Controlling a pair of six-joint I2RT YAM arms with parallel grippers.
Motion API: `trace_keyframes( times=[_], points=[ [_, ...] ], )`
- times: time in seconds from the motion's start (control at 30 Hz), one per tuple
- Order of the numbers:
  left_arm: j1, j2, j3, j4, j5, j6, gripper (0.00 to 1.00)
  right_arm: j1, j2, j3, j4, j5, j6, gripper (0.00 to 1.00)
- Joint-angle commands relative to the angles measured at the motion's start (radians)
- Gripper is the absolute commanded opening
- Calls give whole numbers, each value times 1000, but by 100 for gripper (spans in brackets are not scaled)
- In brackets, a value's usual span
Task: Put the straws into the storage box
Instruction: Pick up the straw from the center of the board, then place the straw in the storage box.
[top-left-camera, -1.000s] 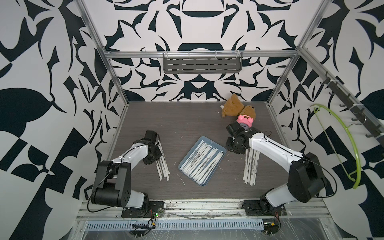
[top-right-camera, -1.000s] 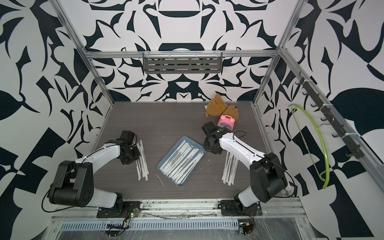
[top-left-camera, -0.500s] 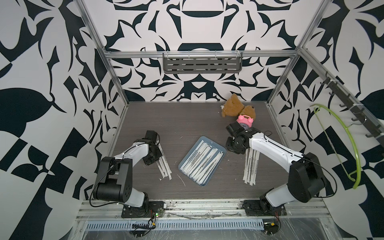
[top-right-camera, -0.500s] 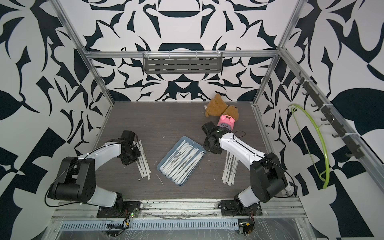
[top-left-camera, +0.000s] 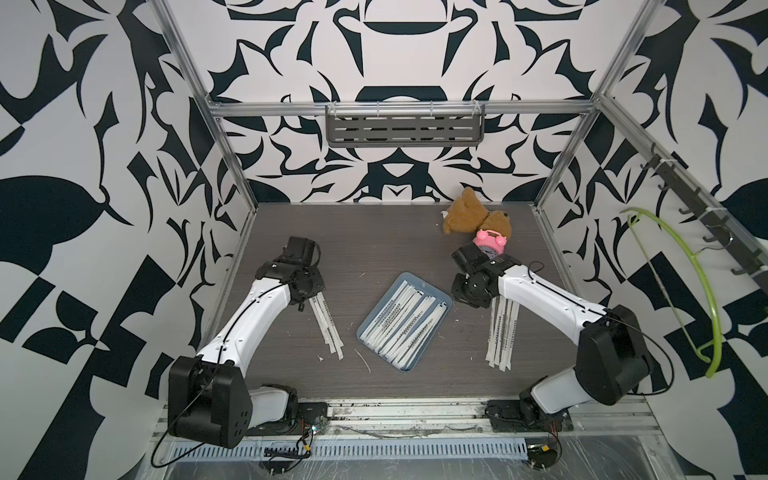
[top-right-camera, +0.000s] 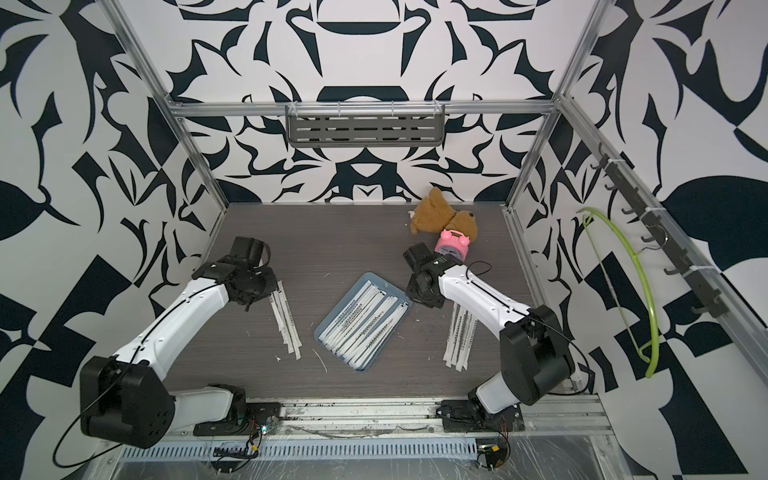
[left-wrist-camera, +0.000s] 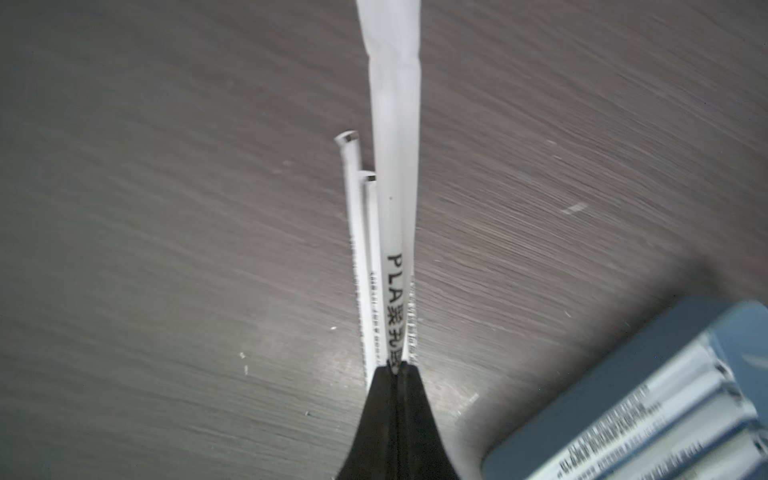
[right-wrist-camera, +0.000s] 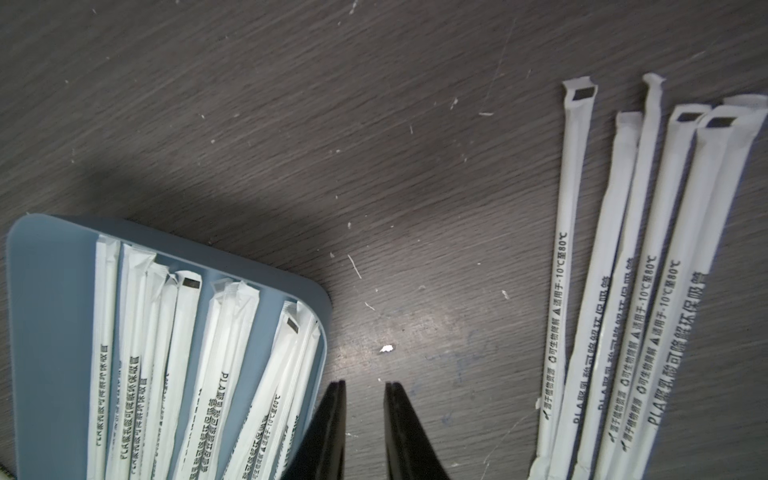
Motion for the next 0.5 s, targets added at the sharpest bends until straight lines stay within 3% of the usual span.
trace_keyframes(
  times=[0.0, 0.2, 0.47],
  points=[
    [-199, 49, 95, 16, 18, 172, 2, -19, -14, 41, -27, 29, -27, 23],
    [-508, 202, 187, 106, 114, 460, 4, -47, -40, 31, -46, 44, -40, 23],
    [-628, 458, 300, 105, 203, 534, 4, -72, -71, 3, -57, 47, -41, 22]
  ],
)
